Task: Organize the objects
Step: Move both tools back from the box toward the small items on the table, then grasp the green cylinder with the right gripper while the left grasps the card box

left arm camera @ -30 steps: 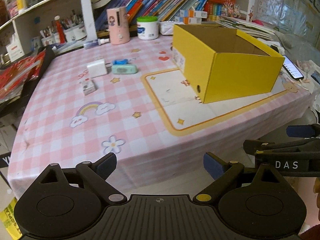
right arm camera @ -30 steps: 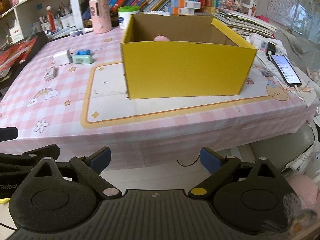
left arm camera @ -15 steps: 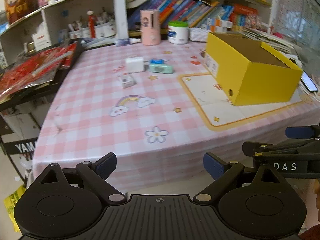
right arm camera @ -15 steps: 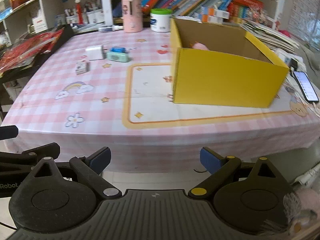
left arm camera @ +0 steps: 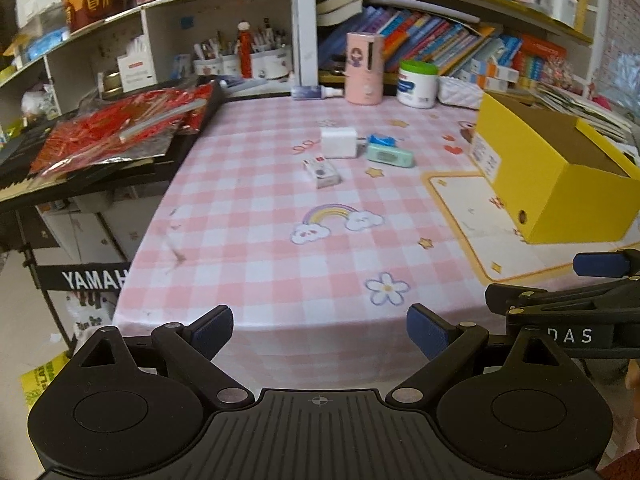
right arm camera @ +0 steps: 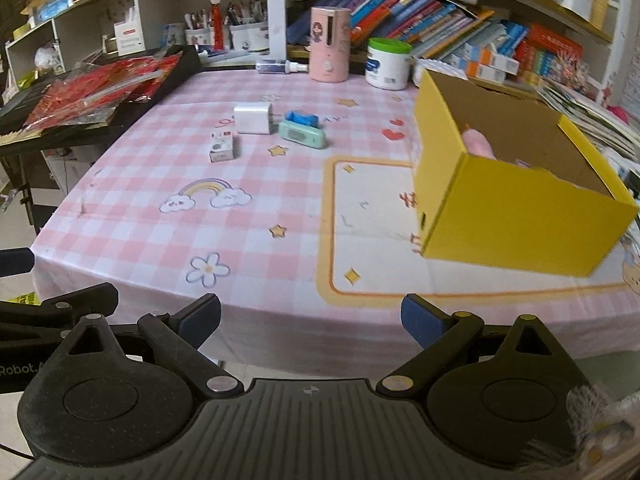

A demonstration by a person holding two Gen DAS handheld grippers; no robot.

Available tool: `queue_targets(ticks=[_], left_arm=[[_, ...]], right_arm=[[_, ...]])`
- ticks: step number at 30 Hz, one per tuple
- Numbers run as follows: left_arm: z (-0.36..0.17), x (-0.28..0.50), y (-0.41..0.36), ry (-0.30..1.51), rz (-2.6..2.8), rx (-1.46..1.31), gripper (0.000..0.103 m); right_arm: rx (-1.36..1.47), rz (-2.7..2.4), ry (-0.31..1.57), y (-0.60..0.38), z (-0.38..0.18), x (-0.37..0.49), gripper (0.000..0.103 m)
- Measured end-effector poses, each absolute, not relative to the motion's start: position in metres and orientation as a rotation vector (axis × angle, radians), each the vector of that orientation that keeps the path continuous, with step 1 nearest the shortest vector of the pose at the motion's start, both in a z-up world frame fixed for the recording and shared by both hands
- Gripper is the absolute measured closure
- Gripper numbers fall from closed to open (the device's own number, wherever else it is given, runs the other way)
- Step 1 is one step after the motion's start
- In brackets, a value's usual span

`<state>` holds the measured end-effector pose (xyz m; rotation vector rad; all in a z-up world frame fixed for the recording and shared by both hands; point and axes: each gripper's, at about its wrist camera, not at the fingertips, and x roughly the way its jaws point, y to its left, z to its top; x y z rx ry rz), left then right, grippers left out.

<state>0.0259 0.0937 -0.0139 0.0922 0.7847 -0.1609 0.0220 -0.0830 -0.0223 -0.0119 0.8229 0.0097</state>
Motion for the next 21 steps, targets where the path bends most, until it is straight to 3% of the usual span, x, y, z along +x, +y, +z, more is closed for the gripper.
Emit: queue_targets(ticks=[21], left_arm=[[-0.014, 0.127, 0.083, 0.784, -0.092, 0.048, 0.008]], right_arm=[[-0.036, 0.091, 0.827, -0.093, -0.020, 0.147, 0.005]])
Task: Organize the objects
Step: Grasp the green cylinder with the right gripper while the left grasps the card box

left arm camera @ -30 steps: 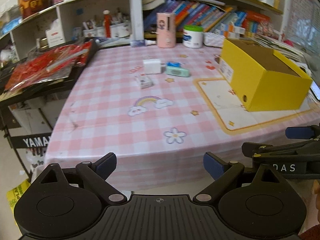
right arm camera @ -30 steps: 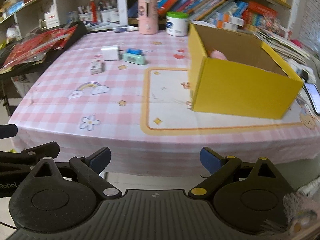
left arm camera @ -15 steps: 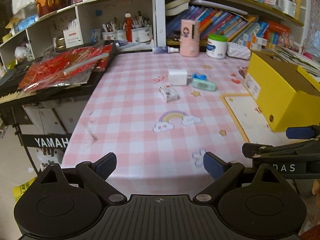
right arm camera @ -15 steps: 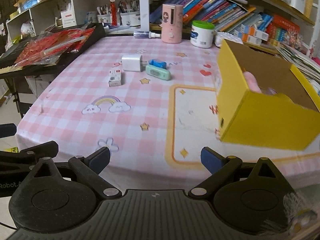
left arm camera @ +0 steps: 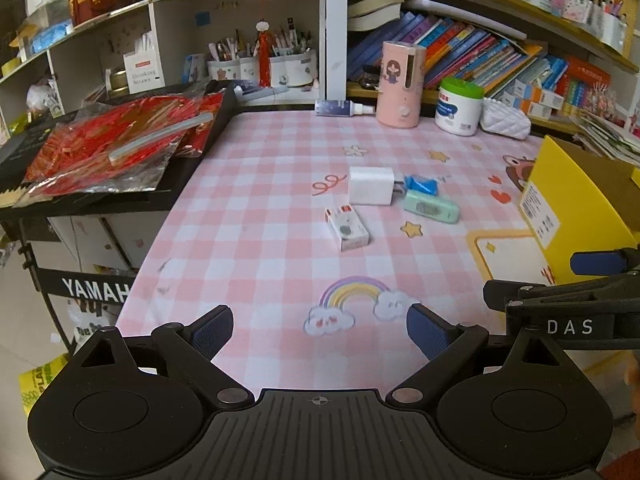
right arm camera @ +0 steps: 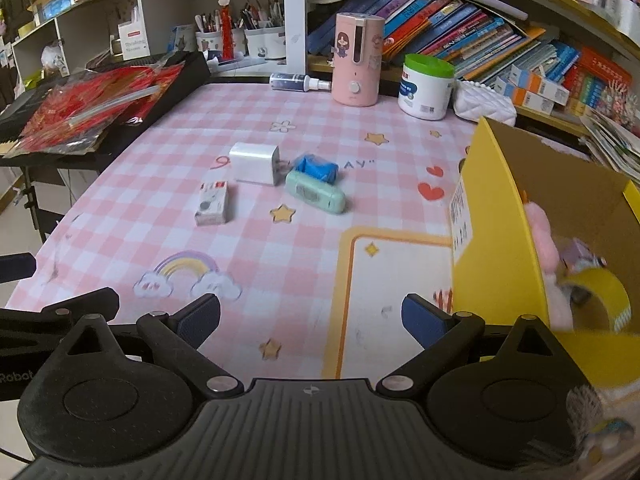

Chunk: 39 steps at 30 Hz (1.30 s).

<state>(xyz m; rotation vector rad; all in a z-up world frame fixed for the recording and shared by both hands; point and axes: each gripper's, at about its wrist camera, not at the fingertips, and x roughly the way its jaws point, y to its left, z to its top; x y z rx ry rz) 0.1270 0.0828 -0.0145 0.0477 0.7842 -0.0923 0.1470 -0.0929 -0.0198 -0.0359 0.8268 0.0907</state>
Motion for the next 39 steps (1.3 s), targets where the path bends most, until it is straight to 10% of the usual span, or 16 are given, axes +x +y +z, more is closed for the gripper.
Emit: queue_targets(ticks=[29, 39], left_arm=[[-0.031, 0.237, 0.034, 0.781, -0.070, 0.127, 0.009], [-0.073, 0.272, 0.033, 0.885, -0.050, 0.107, 0.021]], right_arm=[[0.055, 0.134, 0.815, -0.133, -0.020, 0.280, 0.008], [0.049, 0.212, 0.918, -0.125, -0.043, 0.309, 0.030]])
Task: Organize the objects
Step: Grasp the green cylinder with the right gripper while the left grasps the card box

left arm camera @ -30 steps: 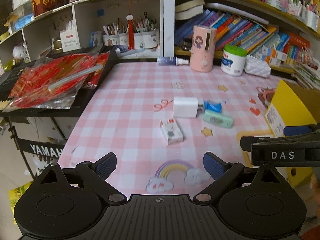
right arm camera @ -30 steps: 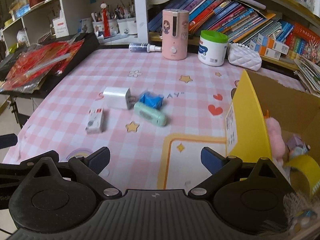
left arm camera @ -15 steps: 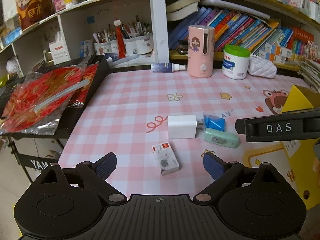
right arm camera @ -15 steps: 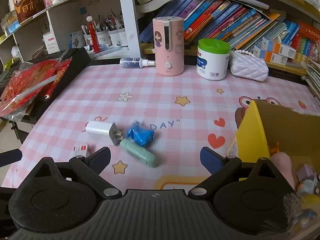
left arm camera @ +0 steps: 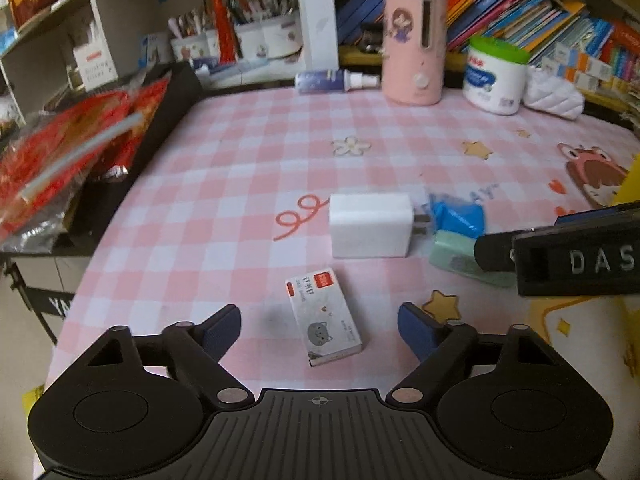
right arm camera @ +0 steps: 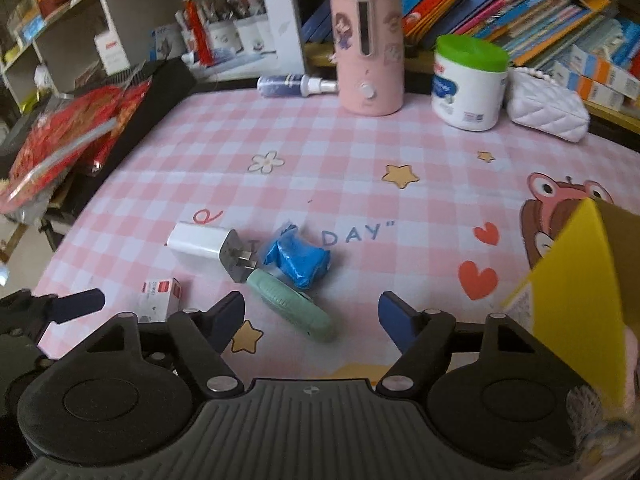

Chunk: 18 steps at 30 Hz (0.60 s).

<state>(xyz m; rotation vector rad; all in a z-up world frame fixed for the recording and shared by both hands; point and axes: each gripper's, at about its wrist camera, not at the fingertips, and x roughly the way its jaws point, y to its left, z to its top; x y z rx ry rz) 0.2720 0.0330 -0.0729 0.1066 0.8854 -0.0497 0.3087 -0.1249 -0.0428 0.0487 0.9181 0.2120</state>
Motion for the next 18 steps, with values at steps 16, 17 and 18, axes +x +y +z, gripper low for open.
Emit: queue_targets(ticks=[16, 17, 18], left_arm=[[-0.076, 0.272, 0.041, 0.930, -0.090, 0.075, 0.073], [-0.076, 0.272, 0.042, 0.932, -0.085, 0.073, 0.074], [-0.075, 0.270, 0.044, 0.932, -0.081, 0.072, 0.074]], right_arm=[[-0.050, 0.273, 1.009, -0.102, -0.075, 0.331, 0.041], [-0.071, 0.276, 1.004, -0.100, -0.076, 0.330, 0.042], [-0.086, 0.278, 0.999, -0.099, -0.076, 0.329, 0.046]])
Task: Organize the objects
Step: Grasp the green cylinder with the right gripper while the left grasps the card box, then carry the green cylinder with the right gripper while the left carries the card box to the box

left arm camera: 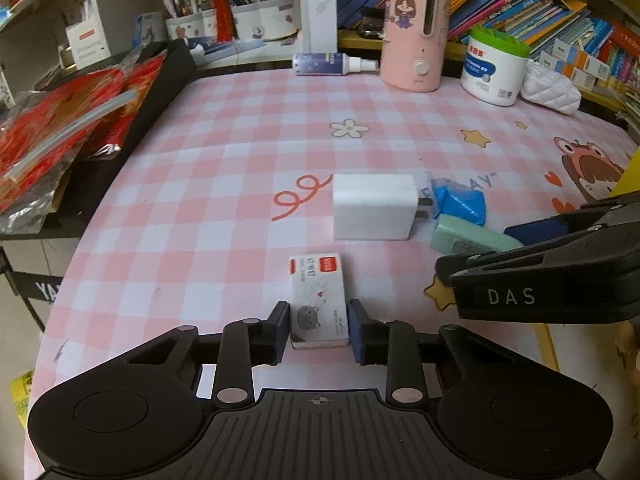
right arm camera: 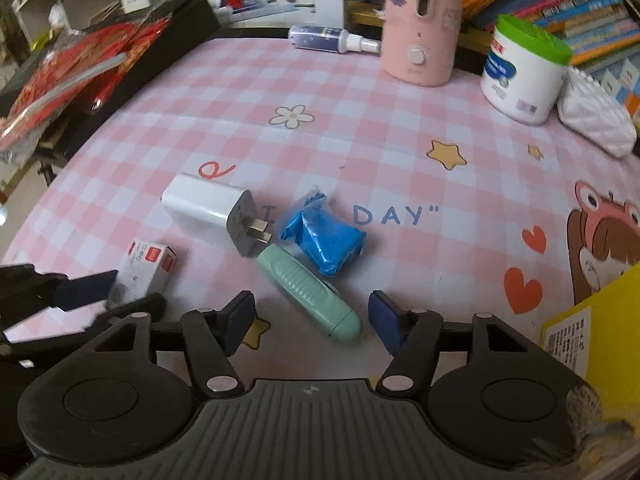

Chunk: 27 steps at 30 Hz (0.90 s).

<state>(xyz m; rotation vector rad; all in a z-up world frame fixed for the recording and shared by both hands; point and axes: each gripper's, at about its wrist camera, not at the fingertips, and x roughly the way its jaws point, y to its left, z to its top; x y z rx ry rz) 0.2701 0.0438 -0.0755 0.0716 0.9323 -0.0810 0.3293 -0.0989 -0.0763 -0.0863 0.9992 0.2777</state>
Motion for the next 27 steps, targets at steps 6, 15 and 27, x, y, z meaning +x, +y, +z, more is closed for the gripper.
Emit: queue_targets(ticks=[6, 15, 27], left_arm=[[-0.074, 0.267, 0.048, 0.941, -0.071, 0.064, 0.075], [-0.043, 0.243, 0.062, 0.874, -0.081, -0.032, 0.076], [-0.010, 0.189, 0.080, 0.811, -0.156, -0.142, 0.076]], right_arm=[[-0.128, 0.315, 0.965, -0.095, -0.075, 0.323, 0.082], [0.037, 0.339, 0.934, -0.107, -0.048, 0.304, 0.082], [0.044, 0.338, 0.864, -0.115, -0.014, 0.244, 0.082]])
